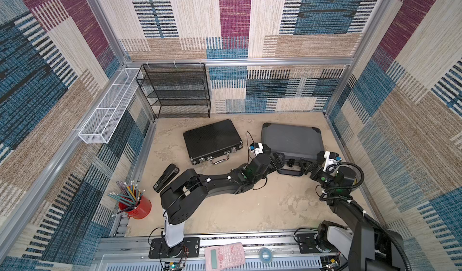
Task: Open the poker set cases
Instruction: Open the fastener on the poker set case.
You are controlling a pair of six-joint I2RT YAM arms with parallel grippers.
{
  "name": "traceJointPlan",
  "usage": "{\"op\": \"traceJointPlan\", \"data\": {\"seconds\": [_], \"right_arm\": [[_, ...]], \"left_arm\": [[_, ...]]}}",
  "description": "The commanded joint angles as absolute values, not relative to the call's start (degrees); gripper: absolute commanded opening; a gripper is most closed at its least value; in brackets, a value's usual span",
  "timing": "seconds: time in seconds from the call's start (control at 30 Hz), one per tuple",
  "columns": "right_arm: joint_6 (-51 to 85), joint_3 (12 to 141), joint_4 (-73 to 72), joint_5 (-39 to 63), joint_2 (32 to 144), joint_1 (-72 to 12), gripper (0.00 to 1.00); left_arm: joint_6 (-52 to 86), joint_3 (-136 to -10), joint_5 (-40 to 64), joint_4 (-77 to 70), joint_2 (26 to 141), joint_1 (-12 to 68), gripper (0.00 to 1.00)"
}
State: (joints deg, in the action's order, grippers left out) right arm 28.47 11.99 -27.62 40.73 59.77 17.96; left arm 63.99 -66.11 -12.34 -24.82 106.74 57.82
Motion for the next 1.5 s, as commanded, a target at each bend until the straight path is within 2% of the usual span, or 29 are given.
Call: {"op": "traceJointPlan", "data": {"seconds": [0.0,0.17,0.43,0.67,1.0,1.47], "right_arm": [[29.56,11.57,-31.45,42.79,60.12,17.93,0.99],[29.98,11.17,-33.21,44.6,60.62,17.91,1.0],[30.15,10.9,-36.11,47.15,62.33,17.74,0.99],[30.51,10.92,-38.44,47.54,65.12,17.1,0.99],[29.85,11.63,-38.96,45.28,67.54,14.43,0.99],[28.34,14.19,-39.8,43.16,74.08,11.48,1.0]], "left_arm": [[52.63,-67.28,-18.17,-19.43,105.23,57.59,0.99],[45.97,-68.88,-19.71,-15.13,104.65,56.4,0.98],[41.99,-71.56,-9.86,-12.2,108.17,50.58,0.99],[36.65,-76.17,-8.04,-7.32,111.16,48.83,1.0],[34.56,-77.95,-0.02,-7.38,115.29,45.26,0.93],[30.57,-79.04,-0.61,-1.29,117.55,44.39,0.87]]}}
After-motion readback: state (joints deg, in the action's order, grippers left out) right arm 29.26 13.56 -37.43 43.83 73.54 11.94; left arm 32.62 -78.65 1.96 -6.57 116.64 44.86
